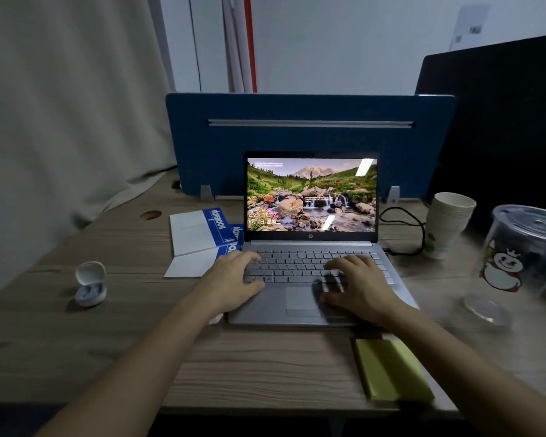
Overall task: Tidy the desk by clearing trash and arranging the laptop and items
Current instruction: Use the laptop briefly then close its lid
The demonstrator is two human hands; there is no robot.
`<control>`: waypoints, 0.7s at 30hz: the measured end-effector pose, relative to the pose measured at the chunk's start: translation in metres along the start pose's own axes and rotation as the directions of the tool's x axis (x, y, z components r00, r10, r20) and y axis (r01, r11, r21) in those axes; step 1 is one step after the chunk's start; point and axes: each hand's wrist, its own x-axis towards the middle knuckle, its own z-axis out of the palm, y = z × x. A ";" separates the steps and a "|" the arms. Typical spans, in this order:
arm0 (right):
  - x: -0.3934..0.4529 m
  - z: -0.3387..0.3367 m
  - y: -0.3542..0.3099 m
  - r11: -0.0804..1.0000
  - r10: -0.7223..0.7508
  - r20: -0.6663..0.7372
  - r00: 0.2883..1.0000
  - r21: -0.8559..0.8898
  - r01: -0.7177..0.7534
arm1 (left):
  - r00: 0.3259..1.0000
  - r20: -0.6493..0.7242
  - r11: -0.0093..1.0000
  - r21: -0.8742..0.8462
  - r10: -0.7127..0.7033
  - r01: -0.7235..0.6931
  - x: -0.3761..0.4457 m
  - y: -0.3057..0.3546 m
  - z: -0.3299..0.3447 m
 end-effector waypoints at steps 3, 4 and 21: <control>0.000 0.001 -0.003 1.000 0.003 -0.021 1.000 0.012 -0.003 | 1.000 0.005 1.000 -0.008 -0.003 0.003 -0.003 -0.001 -0.001; 0.000 0.001 -0.004 1.000 0.006 -0.032 0.999 0.019 -0.005 | 1.000 0.004 1.000 -0.013 -0.001 0.001 -0.004 -0.003 -0.002; -0.004 0.004 -0.007 0.997 0.016 -0.054 0.998 0.070 -0.013 | 1.000 -0.025 0.999 -0.042 0.004 -0.005 -0.011 -0.019 -0.002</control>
